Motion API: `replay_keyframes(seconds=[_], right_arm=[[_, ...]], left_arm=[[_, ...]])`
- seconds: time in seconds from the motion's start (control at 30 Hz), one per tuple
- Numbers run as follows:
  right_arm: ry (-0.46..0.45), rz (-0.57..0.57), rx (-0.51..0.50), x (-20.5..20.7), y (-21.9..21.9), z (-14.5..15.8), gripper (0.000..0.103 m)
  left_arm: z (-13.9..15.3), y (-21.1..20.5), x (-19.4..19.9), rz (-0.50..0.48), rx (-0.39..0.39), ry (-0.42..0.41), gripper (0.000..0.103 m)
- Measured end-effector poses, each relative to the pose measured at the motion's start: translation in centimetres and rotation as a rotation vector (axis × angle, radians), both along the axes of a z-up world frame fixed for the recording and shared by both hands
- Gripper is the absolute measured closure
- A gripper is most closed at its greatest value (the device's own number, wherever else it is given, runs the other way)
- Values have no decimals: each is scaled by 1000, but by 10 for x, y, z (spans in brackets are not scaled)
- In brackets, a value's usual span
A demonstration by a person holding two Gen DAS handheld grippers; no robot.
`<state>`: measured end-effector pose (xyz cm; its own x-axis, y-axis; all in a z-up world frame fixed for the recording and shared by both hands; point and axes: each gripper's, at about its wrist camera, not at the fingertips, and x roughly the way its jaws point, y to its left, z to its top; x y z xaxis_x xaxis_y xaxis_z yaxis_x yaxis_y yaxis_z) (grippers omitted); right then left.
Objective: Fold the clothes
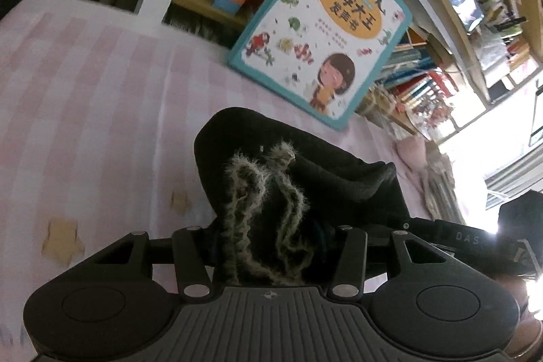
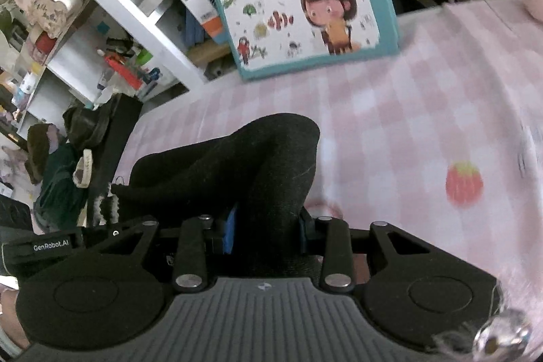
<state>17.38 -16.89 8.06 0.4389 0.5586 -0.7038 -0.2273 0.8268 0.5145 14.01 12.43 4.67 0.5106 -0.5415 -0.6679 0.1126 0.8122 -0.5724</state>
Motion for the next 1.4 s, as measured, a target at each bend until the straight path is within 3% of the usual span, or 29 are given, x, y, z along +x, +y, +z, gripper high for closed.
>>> replay_keyframes(seconds=[0.4,0.77,0.93,1.03,1.13,1.2,1.4], right_arm=[[-14,42,-41,99,25,-18,71],[-10,52,-64,128,46,-37,68],[-24,36,-64,129,45,-42,60],[-49,20,-70,126,43,-39,49],[-124,0,-80,116,38,-29,39],[-175,1,-95,109,35,-21,39],[-302,-34,-166,77,26,-7,29]], left_arm=[[-22,9,80,90,1,-11,56],[-42,22,109,147,3,30,53],[-43,20,108,161,31,13,43],[-38,18,103,183,86,-20,35],[-27,15,92,209,160,-69,32],[-19,14,83,223,197,-102,24],[5,-8,42,240,299,-238,17]])
